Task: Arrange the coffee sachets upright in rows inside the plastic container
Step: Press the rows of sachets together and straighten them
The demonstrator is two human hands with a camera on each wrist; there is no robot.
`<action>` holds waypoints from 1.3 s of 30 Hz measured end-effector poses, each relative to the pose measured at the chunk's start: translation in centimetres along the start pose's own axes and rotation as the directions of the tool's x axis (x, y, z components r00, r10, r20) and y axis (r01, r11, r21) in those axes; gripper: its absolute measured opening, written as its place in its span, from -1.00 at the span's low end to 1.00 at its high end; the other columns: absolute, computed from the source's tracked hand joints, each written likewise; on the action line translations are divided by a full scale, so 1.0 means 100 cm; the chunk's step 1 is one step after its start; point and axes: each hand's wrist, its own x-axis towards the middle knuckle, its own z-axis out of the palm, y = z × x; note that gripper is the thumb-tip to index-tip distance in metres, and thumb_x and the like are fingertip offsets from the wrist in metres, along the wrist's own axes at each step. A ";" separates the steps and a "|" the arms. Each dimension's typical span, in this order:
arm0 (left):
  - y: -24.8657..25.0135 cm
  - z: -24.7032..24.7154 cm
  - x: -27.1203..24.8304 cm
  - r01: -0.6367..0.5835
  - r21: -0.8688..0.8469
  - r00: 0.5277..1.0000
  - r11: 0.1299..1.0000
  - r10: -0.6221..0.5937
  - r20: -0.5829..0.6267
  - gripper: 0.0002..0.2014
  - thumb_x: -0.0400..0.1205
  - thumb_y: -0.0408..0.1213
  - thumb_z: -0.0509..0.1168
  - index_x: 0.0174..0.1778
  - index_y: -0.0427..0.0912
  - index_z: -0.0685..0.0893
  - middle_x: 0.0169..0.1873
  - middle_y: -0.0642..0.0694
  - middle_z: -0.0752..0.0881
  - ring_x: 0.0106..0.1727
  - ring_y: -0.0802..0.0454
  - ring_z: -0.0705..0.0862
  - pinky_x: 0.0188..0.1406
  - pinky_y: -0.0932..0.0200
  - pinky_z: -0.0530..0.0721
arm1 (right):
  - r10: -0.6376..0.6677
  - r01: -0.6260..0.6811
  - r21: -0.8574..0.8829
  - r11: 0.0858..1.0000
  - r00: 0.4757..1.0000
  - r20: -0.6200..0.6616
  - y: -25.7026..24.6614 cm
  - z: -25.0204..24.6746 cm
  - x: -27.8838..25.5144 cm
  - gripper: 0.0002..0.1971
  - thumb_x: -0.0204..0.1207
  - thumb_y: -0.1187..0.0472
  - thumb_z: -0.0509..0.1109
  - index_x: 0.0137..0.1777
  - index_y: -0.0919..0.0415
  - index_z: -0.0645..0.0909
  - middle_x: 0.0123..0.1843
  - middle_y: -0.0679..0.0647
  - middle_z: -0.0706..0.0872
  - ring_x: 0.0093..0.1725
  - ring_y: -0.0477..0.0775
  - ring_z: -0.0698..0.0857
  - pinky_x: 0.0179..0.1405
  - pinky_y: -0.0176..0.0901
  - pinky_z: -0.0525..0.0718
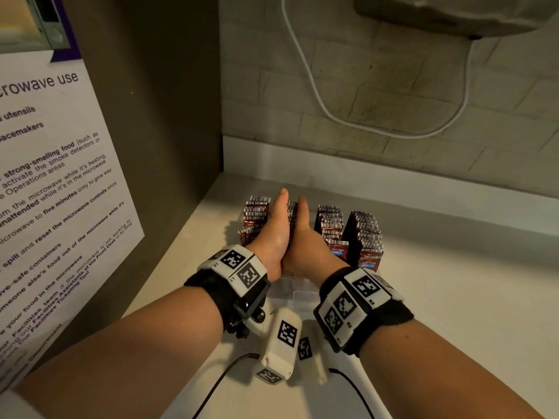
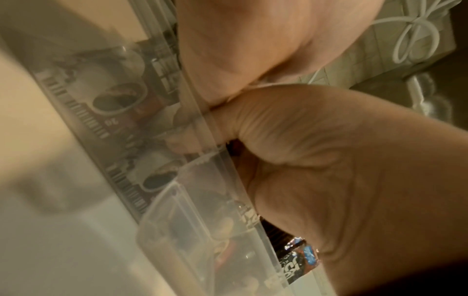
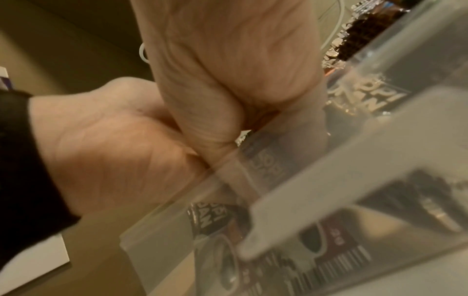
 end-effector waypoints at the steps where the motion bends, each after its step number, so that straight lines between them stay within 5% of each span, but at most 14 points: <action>1: -0.001 0.000 -0.001 -0.003 -0.004 1.000 1.000 0.003 0.003 -0.28 0.60 0.40 0.00 0.62 0.09 0.30 0.54 -0.18 0.44 0.47 -0.15 0.50 0.51 -0.21 0.40 | -0.017 0.018 0.024 1.000 0.999 -0.045 0.001 0.001 0.001 0.13 0.50 0.36 0.40 0.59 0.01 -0.56 -0.23 0.08 0.73 -0.34 -0.01 0.65 -0.26 -0.16 0.61; 4: -0.002 -0.001 -0.003 -0.008 -0.001 1.000 1.000 0.008 0.009 -0.30 0.60 0.40 -0.01 0.64 0.16 0.24 0.58 -0.15 0.40 0.51 -0.14 0.45 0.51 -0.25 0.40 | -0.058 0.071 0.083 0.994 0.987 -0.150 0.006 0.005 0.001 0.11 0.49 0.41 0.37 0.61 -0.03 -0.52 -0.37 0.03 0.66 -0.40 -0.01 0.65 -0.35 -0.16 0.59; 13: -0.006 -0.004 -0.007 -0.031 -0.015 0.999 0.999 0.031 0.021 -0.23 0.57 0.43 -0.01 0.67 0.14 0.17 0.63 -0.14 0.29 0.58 -0.12 0.35 0.56 -0.26 0.31 | -0.115 0.145 0.169 0.975 0.978 -0.173 0.009 0.006 -0.002 0.11 0.47 0.48 0.36 0.63 -0.04 -0.48 -0.33 0.02 0.66 -0.41 -0.07 0.63 -0.34 -0.23 0.55; 27: -0.010 -0.004 -0.009 -0.112 -0.005 0.993 0.994 0.112 0.023 -0.36 0.61 0.39 -0.02 0.62 0.31 0.20 0.62 -0.02 0.31 0.57 -0.08 0.37 0.52 -0.32 0.34 | -0.148 0.181 0.098 0.979 0.948 -0.282 0.012 0.013 -0.005 0.08 0.50 0.40 0.37 0.63 -0.02 -0.47 -0.44 -0.07 0.59 -0.47 -0.15 0.58 -0.48 -0.35 0.46; 32: -0.011 -0.005 -0.007 -0.131 -0.016 0.991 0.991 0.131 -0.005 -0.04 0.25 0.54 0.12 0.62 0.29 0.24 0.61 0.01 0.35 0.56 -0.07 0.38 0.48 -0.34 0.38 | -0.115 0.164 0.161 0.973 0.954 -0.277 0.015 0.014 -0.002 0.17 0.43 0.44 0.42 0.61 -0.07 -0.50 -0.35 0.00 0.66 -0.42 -0.06 0.63 -0.34 -0.18 0.58; 36: -0.009 -0.005 -0.009 -0.103 0.008 0.995 0.995 0.103 0.011 -0.32 0.58 0.40 0.02 0.63 0.25 0.23 0.61 -0.01 0.32 0.57 -0.10 0.36 0.47 -0.34 0.39 | -0.104 0.159 0.200 0.967 0.960 -0.259 0.016 0.013 -0.002 0.19 0.42 0.40 0.47 0.62 -0.04 -0.50 -0.32 -0.03 0.65 -0.45 -0.14 0.59 -0.48 -0.34 0.46; 39: -0.010 -0.005 -0.009 -0.059 0.007 0.998 0.998 0.059 0.015 -0.32 0.57 0.42 0.00 0.61 0.25 0.27 0.57 -0.07 0.40 0.51 -0.14 0.44 0.38 -0.37 0.48 | -0.092 0.153 0.235 0.960 0.963 -0.252 0.018 0.012 -0.003 0.21 0.41 0.41 0.48 0.62 -0.04 -0.50 -0.30 -0.05 0.65 -0.43 -0.18 0.58 -0.42 -0.31 0.52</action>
